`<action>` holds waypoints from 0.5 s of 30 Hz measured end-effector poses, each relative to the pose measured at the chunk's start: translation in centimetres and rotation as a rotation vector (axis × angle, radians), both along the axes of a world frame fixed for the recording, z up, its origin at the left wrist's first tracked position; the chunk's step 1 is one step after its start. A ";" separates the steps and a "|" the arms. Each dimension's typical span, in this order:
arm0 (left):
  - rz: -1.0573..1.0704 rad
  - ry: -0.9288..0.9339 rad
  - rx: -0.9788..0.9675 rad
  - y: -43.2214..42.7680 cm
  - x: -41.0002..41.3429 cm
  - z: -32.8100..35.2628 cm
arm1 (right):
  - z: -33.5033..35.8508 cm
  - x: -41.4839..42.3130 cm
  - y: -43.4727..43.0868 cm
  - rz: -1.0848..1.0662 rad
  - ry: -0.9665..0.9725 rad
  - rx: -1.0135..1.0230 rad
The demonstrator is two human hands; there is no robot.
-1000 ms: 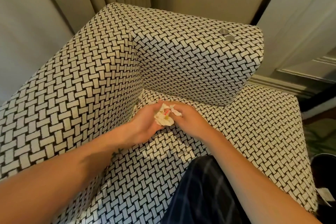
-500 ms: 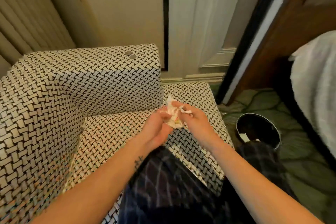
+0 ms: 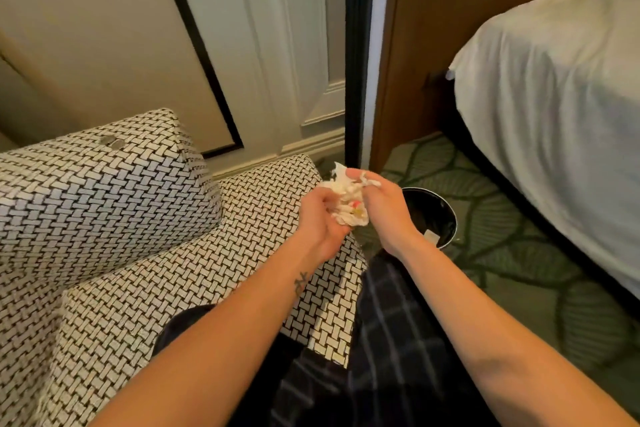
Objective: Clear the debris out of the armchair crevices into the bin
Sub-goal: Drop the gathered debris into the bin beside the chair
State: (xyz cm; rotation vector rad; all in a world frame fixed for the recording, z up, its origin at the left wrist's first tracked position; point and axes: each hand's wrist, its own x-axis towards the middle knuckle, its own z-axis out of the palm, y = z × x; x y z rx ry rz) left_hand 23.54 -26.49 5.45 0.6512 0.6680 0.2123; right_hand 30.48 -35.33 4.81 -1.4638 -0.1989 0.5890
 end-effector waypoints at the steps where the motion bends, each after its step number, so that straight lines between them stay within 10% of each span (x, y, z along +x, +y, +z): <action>1: -0.002 -0.010 -0.011 -0.6 1.2 -0.4 | -0.2 0.9 -0.8 -0.025 0.008 0.006; 15: -0.263 0.209 0.185 -5.8 16.7 -11.0 | -10.9 14.1 -7.0 -0.195 0.059 -0.106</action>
